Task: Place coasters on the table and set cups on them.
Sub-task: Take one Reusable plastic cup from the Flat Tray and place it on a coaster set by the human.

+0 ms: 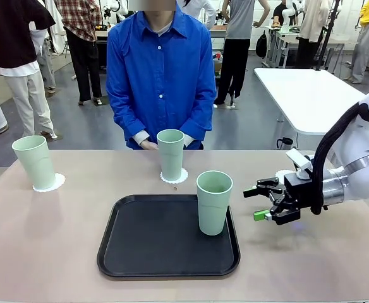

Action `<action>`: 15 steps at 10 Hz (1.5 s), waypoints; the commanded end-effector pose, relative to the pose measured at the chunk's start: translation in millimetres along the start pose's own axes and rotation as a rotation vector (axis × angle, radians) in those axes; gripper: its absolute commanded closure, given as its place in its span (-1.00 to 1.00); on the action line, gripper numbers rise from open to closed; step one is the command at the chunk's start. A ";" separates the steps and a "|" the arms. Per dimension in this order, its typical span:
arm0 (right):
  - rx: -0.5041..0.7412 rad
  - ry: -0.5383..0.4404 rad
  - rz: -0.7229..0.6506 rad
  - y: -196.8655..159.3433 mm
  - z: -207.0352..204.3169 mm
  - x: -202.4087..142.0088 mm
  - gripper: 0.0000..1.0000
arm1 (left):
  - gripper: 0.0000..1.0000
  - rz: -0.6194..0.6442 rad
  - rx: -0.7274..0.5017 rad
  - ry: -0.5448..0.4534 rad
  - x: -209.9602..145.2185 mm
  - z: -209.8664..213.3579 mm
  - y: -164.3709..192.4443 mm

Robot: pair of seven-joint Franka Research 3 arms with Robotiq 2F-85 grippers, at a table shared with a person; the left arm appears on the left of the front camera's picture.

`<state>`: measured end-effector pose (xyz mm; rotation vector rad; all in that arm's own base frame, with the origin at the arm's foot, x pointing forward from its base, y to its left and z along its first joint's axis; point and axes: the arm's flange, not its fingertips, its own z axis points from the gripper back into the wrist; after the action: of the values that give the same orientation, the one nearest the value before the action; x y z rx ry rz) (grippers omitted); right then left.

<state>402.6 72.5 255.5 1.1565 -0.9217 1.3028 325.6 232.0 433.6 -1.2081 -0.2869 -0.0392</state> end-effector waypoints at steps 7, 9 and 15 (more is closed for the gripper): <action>0.058 -0.053 0.038 -15.7 -47.4 7.6 -1.00 | -1.00 -0.006 -0.009 -0.001 -1.7 1.9 -1.3; 0.052 -0.068 0.039 -19.1 -52.9 7.5 -1.00 | -1.00 -0.006 -0.009 -0.001 -1.7 1.9 -1.3; 0.067 -0.090 0.051 -22.5 -64.3 5.2 -1.00 | -1.00 -0.006 -0.009 -0.001 -1.7 1.9 -1.3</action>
<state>416.3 130.5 251.1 1.2490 -0.9496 1.3342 325.6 231.9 433.6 -1.2081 -0.2869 -0.0392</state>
